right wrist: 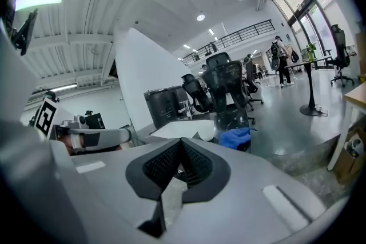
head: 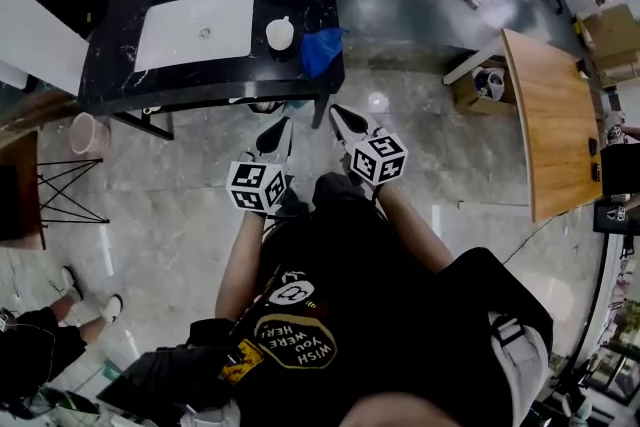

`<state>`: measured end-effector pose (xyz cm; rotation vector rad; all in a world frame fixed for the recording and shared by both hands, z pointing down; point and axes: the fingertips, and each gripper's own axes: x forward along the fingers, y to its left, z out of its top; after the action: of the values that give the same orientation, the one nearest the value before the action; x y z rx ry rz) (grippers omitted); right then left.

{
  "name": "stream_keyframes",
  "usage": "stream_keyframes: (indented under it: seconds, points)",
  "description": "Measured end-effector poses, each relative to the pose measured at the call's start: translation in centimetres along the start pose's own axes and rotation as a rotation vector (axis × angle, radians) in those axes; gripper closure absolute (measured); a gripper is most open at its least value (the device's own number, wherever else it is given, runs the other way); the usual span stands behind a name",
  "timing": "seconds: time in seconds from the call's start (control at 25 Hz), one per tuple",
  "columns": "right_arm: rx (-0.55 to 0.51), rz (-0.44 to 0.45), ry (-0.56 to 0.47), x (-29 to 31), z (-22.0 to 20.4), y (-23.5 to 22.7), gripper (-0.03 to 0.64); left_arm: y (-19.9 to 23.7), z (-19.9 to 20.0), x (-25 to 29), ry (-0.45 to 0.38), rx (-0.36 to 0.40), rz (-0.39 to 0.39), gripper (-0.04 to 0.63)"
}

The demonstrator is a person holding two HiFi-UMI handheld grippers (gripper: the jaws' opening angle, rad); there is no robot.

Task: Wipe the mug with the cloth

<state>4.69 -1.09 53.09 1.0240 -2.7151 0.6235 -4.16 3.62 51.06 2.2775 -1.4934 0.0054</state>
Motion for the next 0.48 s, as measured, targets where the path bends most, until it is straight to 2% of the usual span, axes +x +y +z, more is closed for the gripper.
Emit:
stream_keyframes:
  seconds: [0.16, 0.32, 0.48]
  points:
    - [-0.009, 0.010, 0.058, 2.7, -0.7, -0.1, 0.615, 2.2, -0.3, 2.1, 0.042, -0.002, 0.028, 0.591]
    - [-0.001, -0.010, 0.090, 5.8, -0.7, -2.5, 0.614, 4.4, 0.5, 4.0, 0.044, -0.046, 0.047, 0.591]
    - [0.000, -0.007, 0.094, 9.1, 0.3, -5.7, 0.615, 6.8, 1.4, 7.3, 0.044, -0.034, 0.073, 0.591]
